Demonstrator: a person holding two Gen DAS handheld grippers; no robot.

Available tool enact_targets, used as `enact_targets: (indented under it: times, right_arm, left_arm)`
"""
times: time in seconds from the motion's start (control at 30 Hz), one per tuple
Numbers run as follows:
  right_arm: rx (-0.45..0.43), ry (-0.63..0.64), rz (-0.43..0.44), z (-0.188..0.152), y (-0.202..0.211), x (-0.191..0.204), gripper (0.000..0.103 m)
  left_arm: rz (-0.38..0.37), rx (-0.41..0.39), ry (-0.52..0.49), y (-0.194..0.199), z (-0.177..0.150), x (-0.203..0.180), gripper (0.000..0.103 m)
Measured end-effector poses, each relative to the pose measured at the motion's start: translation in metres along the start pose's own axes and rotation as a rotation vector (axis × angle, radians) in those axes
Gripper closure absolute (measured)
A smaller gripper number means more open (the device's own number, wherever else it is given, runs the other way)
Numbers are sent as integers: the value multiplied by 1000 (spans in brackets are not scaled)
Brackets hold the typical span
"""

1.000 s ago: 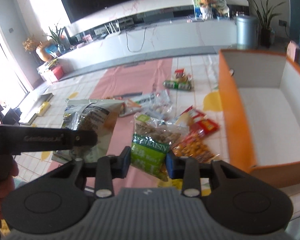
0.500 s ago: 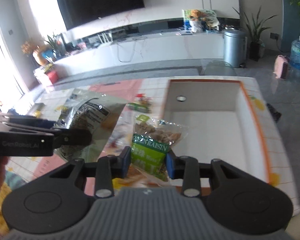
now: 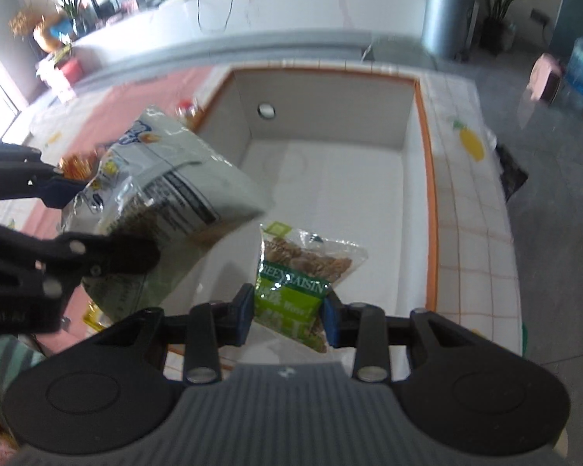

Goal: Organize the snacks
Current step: 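Carry both packets into the orange box and open both tools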

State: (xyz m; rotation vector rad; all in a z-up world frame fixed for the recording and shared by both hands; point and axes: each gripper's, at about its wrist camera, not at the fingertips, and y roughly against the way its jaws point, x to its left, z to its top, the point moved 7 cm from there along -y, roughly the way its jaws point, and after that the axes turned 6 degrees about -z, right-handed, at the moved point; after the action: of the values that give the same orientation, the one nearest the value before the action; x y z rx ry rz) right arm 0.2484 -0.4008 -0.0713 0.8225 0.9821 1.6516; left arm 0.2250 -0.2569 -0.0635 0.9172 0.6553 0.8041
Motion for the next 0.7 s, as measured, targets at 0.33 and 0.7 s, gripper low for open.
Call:
enact_targets:
  times: [0.33,0.7]
  right_arm:
    - [186,109,16,-6,-51,4,69]
    - [293,152,-1,-11,-72,4,69]
  left_arm:
    - [54,165,-100,-53,4,3,46]
    - [146,201,-203,-77,1,-1,41]
